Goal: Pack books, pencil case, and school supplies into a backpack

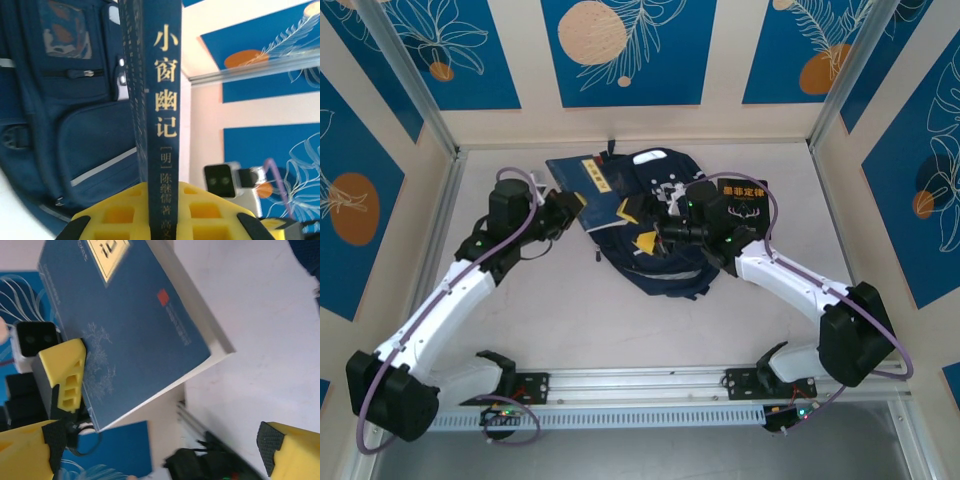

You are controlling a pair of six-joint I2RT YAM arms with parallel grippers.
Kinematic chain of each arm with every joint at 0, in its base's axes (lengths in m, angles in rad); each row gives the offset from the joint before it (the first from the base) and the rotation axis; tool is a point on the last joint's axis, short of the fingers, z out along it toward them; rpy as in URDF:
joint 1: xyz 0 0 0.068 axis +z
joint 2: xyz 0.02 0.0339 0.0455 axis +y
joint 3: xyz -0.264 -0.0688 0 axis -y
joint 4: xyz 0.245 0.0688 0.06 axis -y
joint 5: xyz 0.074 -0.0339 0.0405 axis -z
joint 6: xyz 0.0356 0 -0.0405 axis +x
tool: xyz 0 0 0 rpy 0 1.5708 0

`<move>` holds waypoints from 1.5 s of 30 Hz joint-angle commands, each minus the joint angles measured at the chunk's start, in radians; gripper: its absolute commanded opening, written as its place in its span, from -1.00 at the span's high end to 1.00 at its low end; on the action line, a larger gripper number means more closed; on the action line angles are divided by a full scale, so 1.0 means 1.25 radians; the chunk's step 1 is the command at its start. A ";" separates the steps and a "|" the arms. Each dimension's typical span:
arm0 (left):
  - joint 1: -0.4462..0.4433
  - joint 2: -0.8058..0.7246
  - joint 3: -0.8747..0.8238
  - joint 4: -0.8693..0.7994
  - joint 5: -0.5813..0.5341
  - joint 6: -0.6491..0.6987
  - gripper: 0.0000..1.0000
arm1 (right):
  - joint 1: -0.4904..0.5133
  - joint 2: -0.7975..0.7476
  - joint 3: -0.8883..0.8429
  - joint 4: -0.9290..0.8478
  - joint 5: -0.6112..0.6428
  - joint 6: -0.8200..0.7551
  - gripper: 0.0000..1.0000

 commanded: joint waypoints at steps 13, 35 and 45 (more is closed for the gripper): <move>-0.065 0.090 0.055 0.229 -0.074 -0.200 1.00 | -0.021 0.128 0.040 0.321 0.012 0.308 -0.89; -0.088 0.149 0.185 -0.173 -0.069 0.139 -0.18 | -0.106 -0.053 0.038 0.018 0.090 0.024 0.89; -0.211 0.309 0.286 -0.353 -0.188 0.432 -0.45 | -0.299 -0.269 0.124 -0.552 0.214 -0.372 0.89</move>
